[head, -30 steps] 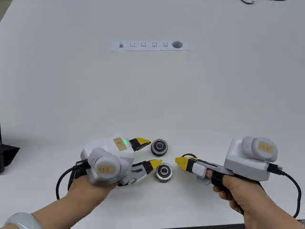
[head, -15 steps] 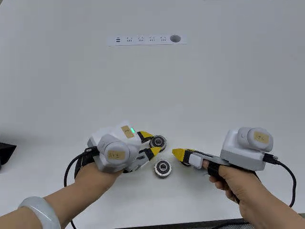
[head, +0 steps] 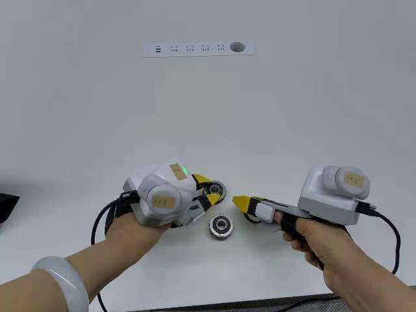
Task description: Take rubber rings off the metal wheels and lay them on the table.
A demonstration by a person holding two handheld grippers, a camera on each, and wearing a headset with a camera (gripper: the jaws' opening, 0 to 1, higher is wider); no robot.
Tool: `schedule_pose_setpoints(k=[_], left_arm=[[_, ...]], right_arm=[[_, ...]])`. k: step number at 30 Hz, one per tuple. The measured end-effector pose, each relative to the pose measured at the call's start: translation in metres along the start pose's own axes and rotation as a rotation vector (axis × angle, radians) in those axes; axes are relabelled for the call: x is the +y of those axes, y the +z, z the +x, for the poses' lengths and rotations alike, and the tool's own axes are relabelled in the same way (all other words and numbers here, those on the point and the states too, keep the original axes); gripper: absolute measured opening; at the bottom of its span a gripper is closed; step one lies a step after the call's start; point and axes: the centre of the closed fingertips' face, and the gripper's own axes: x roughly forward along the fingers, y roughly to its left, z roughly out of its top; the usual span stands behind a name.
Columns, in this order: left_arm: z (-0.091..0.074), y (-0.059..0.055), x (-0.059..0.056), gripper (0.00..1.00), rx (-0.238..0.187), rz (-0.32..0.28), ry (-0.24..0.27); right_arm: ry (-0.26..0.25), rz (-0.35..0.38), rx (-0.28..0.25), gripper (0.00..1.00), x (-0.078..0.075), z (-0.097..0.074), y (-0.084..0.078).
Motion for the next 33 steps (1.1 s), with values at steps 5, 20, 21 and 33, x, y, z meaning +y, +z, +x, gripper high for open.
schedule_pose_setpoints(k=[5, 20, 21, 33], left_arm=[[0.000, 0.000, -0.001, 0.15, 0.000, 0.000, -0.008], [0.001, -0.001, -0.001, 0.13, 0.002, -0.005, -0.019], [0.001, -0.002, -0.001, 0.13, 0.004, -0.001, -0.019], [0.001, -0.002, -0.001, 0.12, 0.003, -0.003, -0.019]], right_arm=[[0.001, 0.007, -0.002, 0.10, -0.001, 0.001, 0.001], [0.011, 0.029, -0.004, 0.10, 0.001, 0.013, 0.006], [0.013, 0.027, -0.003, 0.11, 0.001, 0.014, 0.007], [0.016, 0.039, 0.010, 0.14, 0.000, 0.024, 0.008]])
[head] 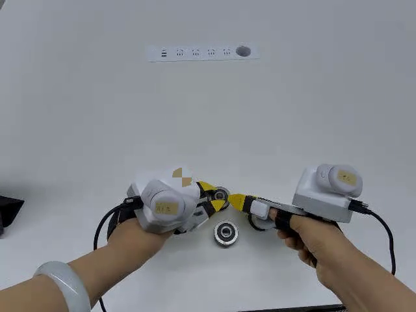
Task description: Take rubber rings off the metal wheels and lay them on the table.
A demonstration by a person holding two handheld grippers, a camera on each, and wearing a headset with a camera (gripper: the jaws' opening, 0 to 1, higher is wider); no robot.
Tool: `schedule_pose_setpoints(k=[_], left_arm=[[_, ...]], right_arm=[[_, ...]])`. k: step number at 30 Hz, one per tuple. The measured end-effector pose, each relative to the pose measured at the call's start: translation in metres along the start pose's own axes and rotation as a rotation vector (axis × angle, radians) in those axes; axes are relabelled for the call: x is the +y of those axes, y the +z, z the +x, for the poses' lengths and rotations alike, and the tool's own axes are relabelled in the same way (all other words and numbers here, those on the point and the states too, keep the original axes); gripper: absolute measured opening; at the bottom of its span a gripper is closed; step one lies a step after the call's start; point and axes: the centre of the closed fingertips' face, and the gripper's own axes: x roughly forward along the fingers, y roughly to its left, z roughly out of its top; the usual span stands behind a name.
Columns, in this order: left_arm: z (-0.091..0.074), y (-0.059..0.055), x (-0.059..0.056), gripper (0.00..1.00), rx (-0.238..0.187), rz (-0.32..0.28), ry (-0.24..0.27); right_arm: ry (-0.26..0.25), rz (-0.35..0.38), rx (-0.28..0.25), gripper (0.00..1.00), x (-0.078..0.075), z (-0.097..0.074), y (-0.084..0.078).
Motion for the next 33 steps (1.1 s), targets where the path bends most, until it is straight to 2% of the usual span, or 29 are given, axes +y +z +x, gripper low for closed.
schedule_pose_setpoints(k=[9, 19, 29, 33], left_arm=[[0.0003, 0.0003, -0.0004, 0.12, -0.001, -0.003, 0.000], [0.0004, 0.0004, -0.0008, 0.12, -0.004, -0.008, 0.001], [0.0009, 0.0003, -0.0007, 0.12, -0.004, -0.006, 0.000], [0.0008, 0.0004, -0.0006, 0.12, -0.005, -0.006, -0.001]], right_arm=[[-0.005, 0.014, 0.014, 0.14, -0.0050, 0.0041, -0.0039], [0.015, 0.036, 0.020, 0.14, -0.0036, 0.0085, -0.0039], [0.032, 0.045, 0.014, 0.13, 0.0006, 0.0049, -0.0031], [0.047, 0.041, 0.011, 0.09, 0.0019, 0.0013, -0.0013]])
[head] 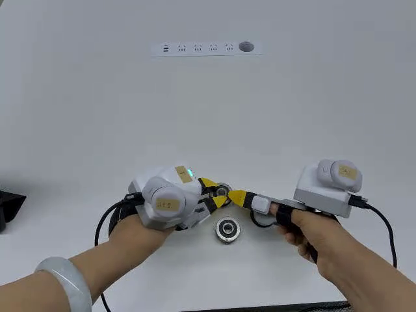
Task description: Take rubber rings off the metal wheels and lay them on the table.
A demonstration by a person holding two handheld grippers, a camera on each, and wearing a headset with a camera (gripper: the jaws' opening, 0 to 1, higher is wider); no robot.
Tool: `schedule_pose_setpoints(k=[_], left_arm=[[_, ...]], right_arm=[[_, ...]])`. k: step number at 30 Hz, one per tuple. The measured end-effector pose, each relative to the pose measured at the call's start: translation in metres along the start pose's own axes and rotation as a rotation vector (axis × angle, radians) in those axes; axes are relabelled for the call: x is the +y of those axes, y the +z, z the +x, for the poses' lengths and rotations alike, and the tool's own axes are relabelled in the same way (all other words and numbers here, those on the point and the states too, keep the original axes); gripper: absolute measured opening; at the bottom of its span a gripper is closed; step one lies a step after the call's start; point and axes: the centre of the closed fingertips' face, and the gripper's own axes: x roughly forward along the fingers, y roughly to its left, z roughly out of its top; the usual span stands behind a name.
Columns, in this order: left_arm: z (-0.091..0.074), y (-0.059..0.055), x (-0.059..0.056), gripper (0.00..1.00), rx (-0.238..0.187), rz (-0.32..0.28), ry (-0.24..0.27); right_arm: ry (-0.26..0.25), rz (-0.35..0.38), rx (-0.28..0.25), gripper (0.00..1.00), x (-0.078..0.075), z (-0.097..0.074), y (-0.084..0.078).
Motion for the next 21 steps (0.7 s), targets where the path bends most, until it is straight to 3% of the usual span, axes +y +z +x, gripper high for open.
schedule_pose_setpoints(k=[11, 14, 21], left_arm=[[-0.0001, 0.0001, 0.0007, 0.12, -0.003, -0.004, 0.000], [-0.0003, -0.0001, 0.0009, 0.12, -0.003, -0.004, 0.000], [-0.0006, -0.0002, 0.0008, 0.12, -0.004, -0.005, 0.000]], right_arm=[[-0.008, -0.013, 0.004, 0.14, -0.0009, 0.0042, -0.0020], [-0.022, -0.015, 0.000, 0.21, -0.0032, 0.0037, -0.0012], [-0.003, -0.007, 0.007, 0.16, -0.0001, 0.0063, -0.0027]])
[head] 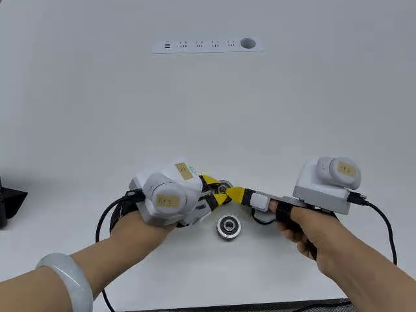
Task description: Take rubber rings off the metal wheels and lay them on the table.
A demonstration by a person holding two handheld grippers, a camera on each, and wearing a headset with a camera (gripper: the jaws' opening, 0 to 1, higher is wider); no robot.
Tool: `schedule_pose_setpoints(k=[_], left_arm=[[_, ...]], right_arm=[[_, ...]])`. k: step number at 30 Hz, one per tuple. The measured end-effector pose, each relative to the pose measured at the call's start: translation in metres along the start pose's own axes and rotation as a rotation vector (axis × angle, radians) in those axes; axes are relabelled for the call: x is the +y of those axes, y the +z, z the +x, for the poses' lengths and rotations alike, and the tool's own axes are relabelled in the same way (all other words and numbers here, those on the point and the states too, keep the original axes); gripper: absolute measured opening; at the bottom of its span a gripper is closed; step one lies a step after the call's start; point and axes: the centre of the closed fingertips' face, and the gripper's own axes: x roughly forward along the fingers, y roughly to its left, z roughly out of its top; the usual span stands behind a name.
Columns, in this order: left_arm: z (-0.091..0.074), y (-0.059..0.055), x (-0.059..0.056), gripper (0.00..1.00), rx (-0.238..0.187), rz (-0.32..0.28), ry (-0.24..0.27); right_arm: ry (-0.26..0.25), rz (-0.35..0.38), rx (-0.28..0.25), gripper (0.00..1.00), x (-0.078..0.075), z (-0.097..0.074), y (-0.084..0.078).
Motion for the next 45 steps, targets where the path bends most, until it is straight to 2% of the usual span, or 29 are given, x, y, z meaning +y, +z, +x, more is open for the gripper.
schedule_pose_setpoints(k=[3, 7, 14, 15, 16, 18, 22, 25, 35, 41, 42, 45], left_arm=[[0.000, 0.000, 0.000, 0.12, -0.001, 0.000, -0.001], [0.000, 0.000, 0.000, 0.12, -0.001, -0.003, 0.000], [0.000, -0.001, 0.000, 0.12, -0.002, -0.003, 0.001], [0.000, -0.001, 0.000, 0.12, -0.002, -0.003, 0.001], [0.000, -0.001, 0.000, 0.12, -0.001, -0.004, 0.001], [0.000, -0.001, 0.000, 0.12, 0.000, -0.003, 0.002], [0.000, -0.001, 0.000, 0.12, 0.001, -0.002, 0.001], [0.000, -0.001, 0.000, 0.12, 0.000, -0.001, 0.000], [0.000, -0.001, 0.000, 0.12, -0.002, -0.002, -0.001], [0.000, -0.001, 0.000, 0.12, -0.003, -0.004, 0.000], [0.000, -0.001, 0.000, 0.12, -0.003, -0.004, 0.001], [0.000, -0.001, 0.000, 0.12, -0.005, -0.004, 0.000]], right_arm=[[0.004, 0.003, -0.001, 0.16, -0.001, 0.000, 0.000], [0.021, 0.044, -0.009, 0.17, 0.000, -0.001, 0.000], [0.030, 0.050, -0.009, 0.18, 0.001, 0.000, 0.001], [0.034, 0.048, -0.012, 0.17, 0.001, -0.001, 0.001], [0.068, 0.052, -0.013, 0.16, 0.008, -0.002, 0.002], [0.042, 0.037, -0.006, 0.16, 0.005, -0.003, 0.000], [0.043, 0.010, 0.000, 0.16, 0.006, -0.005, -0.002], [0.031, -0.019, 0.003, 0.22, 0.006, -0.004, -0.003], [0.048, 0.012, 0.007, 0.29, 0.006, 0.001, -0.002], [0.059, 0.020, 0.018, 0.30, 0.008, 0.000, -0.002], [0.077, 0.018, 0.023, 0.28, 0.010, 0.000, -0.002], [0.070, 0.015, 0.022, 0.28, 0.011, -0.002, -0.003]])
